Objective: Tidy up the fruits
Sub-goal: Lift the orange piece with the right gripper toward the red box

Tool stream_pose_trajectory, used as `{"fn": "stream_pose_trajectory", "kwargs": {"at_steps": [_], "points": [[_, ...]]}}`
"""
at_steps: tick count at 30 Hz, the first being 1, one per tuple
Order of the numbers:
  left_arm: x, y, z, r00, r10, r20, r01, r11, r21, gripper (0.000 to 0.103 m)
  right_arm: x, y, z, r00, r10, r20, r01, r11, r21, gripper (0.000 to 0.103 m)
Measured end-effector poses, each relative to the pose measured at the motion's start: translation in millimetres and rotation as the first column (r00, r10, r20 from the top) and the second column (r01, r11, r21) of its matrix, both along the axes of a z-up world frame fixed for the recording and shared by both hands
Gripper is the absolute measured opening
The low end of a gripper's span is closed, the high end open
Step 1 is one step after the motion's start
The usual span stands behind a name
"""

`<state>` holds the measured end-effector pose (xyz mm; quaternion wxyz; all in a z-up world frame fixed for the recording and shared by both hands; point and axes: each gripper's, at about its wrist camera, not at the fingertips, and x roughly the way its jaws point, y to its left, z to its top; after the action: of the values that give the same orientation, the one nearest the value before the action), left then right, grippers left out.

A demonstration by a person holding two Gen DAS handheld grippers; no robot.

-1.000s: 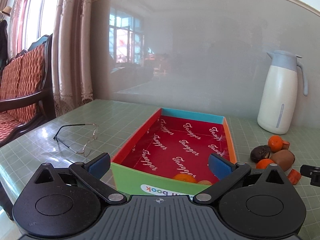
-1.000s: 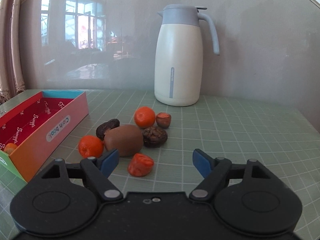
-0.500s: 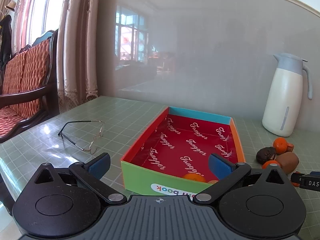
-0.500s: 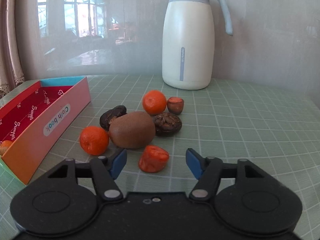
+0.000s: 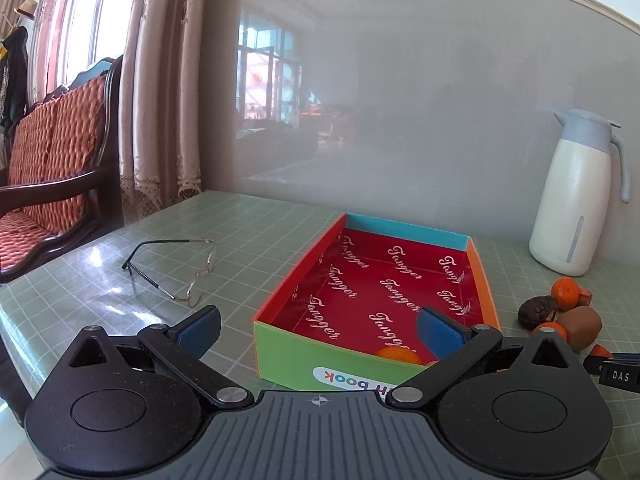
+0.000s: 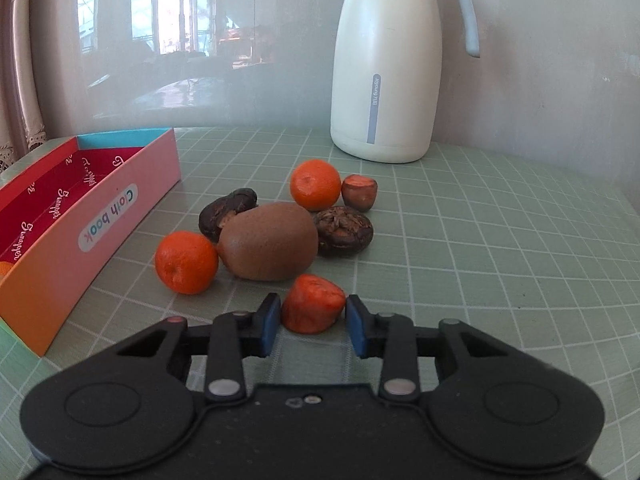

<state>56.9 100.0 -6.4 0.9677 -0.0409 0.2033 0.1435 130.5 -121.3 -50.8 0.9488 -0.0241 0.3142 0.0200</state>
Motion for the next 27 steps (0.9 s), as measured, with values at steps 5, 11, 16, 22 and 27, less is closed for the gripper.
{"fn": "stream_pose_trajectory", "kwargs": {"at_steps": [5, 11, 16, 22, 27], "points": [[0, 2, 0, 1.0, 0.005, -0.001, -0.005, 1.0, -0.004, 0.103, -2, 0, 3, 1.0, 0.004, 0.013, -0.004, 1.0, -0.001, 0.031], [0, 0, 0, 1.0, 0.001, 0.001, -0.001, 1.0, -0.004, 0.103, -8, 0, 7, 0.999, 0.011, 0.031, -0.011, 1.0, -0.012, 0.029], [1, -1, 0, 1.0, -0.001, -0.002, 0.001, 1.0, 0.0, 0.103, -11, 1, 10, 0.999, 0.019, 0.038, -0.019, 1.0, -0.022, 0.028], [1, -1, 0, 1.0, 0.0, -0.002, 0.0, 1.0, 0.001, 0.103, -10, 0, 8, 0.999, 0.022, 0.026, -0.022, 1.0, -0.02, 0.03], [1, 0, -1, 1.0, -0.001, -0.002, 0.001, 1.0, -0.005, 0.103, -9, 2, 5, 1.0, 0.027, 0.013, -0.027, 0.999, -0.025, 0.029]]}}
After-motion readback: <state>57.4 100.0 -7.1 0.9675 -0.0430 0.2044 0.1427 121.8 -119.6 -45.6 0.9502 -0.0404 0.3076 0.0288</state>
